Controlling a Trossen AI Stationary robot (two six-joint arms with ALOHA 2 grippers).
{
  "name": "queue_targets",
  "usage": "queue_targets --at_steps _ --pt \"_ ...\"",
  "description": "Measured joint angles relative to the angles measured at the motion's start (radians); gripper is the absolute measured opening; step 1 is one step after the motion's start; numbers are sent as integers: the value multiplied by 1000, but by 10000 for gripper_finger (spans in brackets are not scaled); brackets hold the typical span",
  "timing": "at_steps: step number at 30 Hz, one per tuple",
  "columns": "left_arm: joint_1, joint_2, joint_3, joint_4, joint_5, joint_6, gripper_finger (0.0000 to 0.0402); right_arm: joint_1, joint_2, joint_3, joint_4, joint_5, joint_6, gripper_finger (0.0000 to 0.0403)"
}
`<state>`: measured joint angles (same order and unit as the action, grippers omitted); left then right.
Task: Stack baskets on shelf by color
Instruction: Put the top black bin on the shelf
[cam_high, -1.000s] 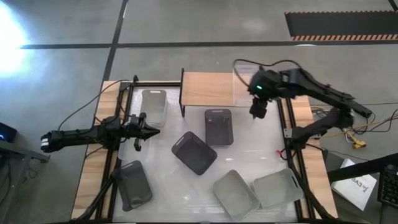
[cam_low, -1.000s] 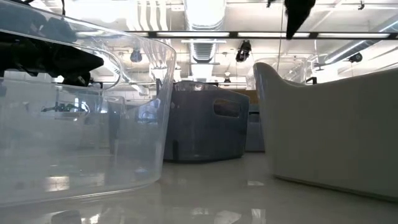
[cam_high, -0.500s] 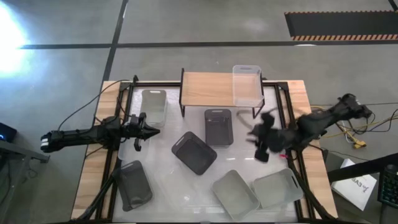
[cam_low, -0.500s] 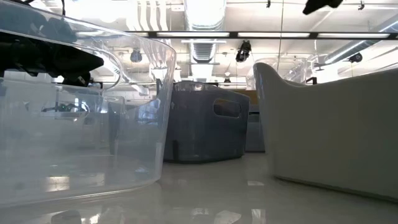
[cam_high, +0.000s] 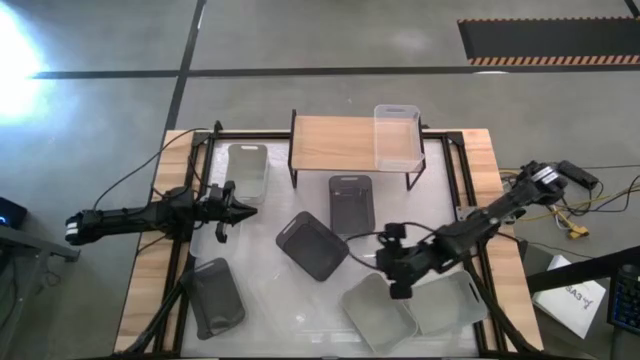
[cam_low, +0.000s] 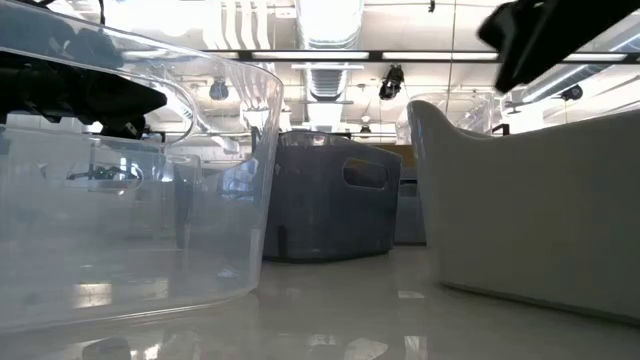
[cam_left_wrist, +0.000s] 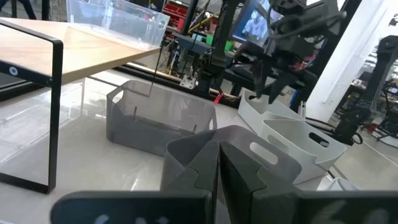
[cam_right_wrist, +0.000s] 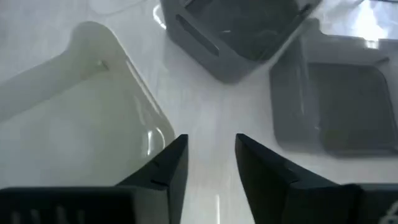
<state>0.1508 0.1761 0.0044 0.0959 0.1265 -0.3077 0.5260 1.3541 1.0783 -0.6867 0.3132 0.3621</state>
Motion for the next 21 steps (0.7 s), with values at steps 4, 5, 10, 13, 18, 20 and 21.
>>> queue_targets --at_steps 4,5,10,13,18,20,21 --pt "0 0 0 0 0 0 0 -32 97 120 -54 -6 -72 176" --pt "0 0 0 0 0 0 0 -41 119 156 -83 -7 -79 184" --pt "0 0 0 0 0 0 0 -106 196 318 -296 -4 -82 209" --pt "0 0 0 0 0 0 0 -147 199 330 -459 2 -129 211" --pt "0 0 0 0 0 0 0 -231 111 190 -372 1 -216 203" --pt "0 0 0 0 0 0 0 -264 78 119 -258 -7 -255 198" --pt "0 0 0 0 0 0 0 -279 67 88 -201 -24 -270 196"
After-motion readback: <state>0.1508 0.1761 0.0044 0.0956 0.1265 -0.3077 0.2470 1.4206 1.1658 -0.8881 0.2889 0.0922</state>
